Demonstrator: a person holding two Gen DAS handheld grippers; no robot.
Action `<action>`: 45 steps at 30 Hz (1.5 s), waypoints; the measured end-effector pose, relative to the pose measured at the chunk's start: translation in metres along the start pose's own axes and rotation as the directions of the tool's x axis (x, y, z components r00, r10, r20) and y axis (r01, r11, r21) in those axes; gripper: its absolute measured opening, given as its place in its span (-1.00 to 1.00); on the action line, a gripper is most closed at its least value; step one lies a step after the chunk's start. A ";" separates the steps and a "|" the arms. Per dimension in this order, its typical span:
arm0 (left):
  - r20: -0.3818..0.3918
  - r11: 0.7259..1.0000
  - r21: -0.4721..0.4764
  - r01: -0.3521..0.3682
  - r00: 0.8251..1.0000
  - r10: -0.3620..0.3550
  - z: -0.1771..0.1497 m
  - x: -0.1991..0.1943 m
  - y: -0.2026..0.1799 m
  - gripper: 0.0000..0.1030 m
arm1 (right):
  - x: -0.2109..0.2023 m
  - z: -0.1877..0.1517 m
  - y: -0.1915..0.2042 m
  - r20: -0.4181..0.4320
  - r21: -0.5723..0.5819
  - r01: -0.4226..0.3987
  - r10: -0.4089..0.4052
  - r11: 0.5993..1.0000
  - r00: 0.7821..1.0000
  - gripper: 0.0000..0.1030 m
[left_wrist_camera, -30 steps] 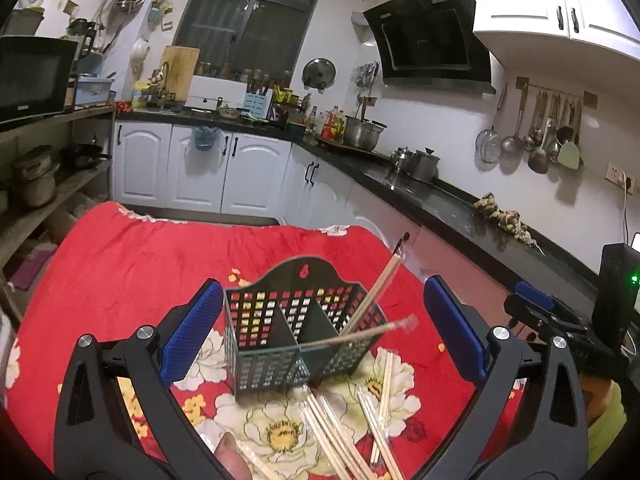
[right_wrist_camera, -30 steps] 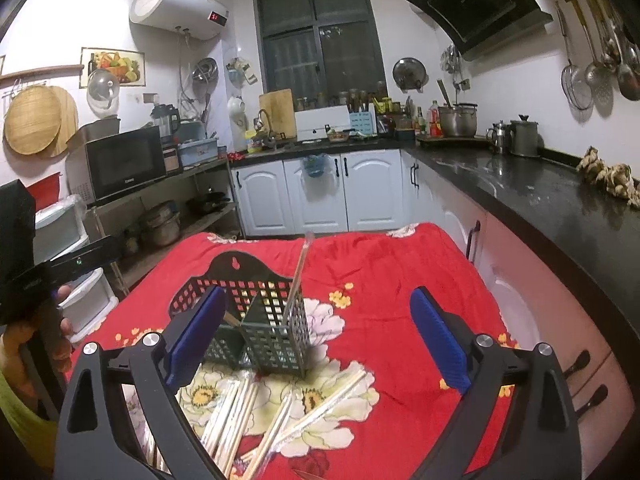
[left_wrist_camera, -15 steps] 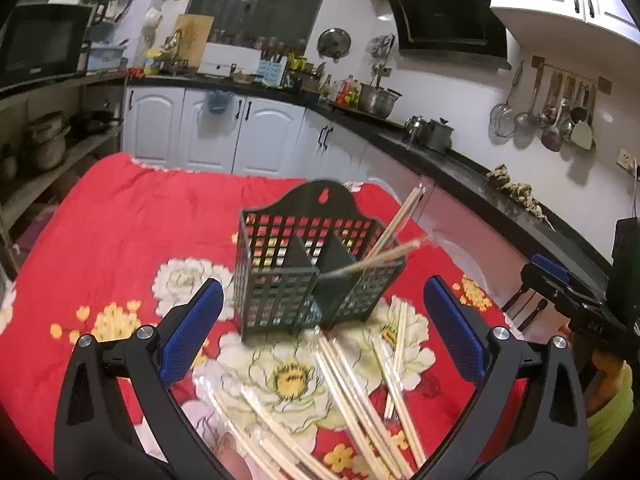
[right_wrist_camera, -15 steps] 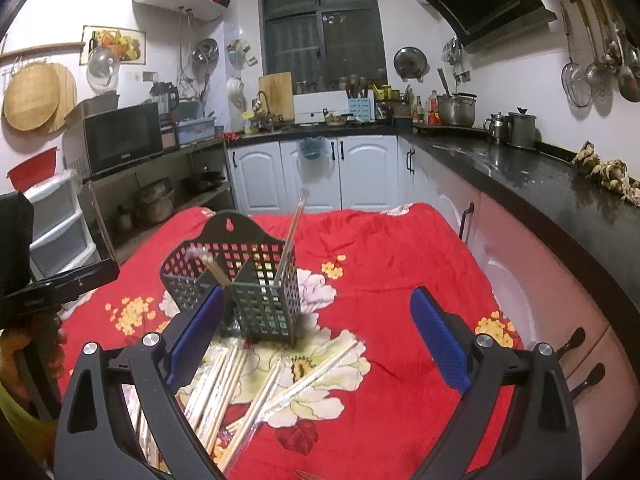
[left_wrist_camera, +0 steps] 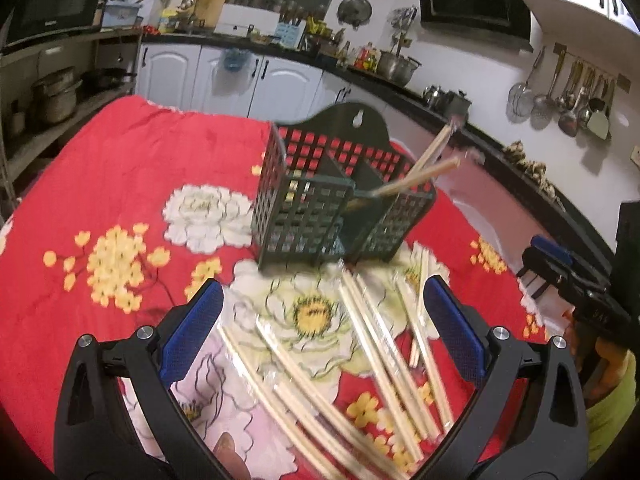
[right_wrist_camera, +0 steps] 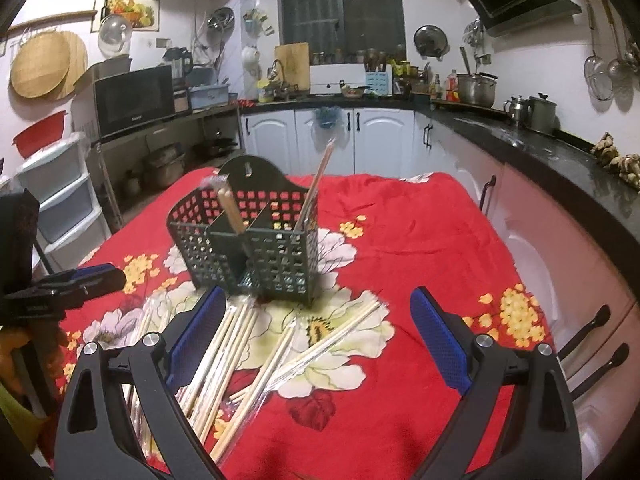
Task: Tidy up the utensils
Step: 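Move both tools back down to the chopstick pile beside the holder, then close the left tool on chopsticks while the right tool grasps more chopsticks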
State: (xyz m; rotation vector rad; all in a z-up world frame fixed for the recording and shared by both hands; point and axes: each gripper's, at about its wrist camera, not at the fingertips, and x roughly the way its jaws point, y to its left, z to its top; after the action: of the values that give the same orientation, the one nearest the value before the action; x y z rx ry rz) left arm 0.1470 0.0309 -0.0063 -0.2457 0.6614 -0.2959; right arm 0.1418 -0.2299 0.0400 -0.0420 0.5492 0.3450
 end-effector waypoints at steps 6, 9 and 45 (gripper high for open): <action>-0.052 1.000 -0.027 -0.015 0.999 0.013 -0.016 0.007 0.011 0.80 | 0.014 -0.008 0.009 -0.043 -0.012 -0.030 0.030 0.999 0.999 0.74; -0.074 0.999 -0.037 -0.023 0.997 0.020 -0.020 0.011 0.016 0.80 | 0.022 -0.011 0.012 -0.067 -0.017 -0.039 0.038 0.999 0.997 0.72; -0.194 0.954 -0.292 -0.065 0.981 0.007 -0.018 0.057 0.103 -0.69 | 0.127 -0.024 0.002 -0.323 0.020 -0.076 0.079 0.997 0.943 0.13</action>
State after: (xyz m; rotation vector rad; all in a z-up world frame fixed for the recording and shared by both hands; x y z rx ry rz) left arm 0.1978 0.1047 -0.0847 -0.4979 0.9012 -0.1845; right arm 0.2299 -0.1914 -0.0462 -0.0715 0.8800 0.4164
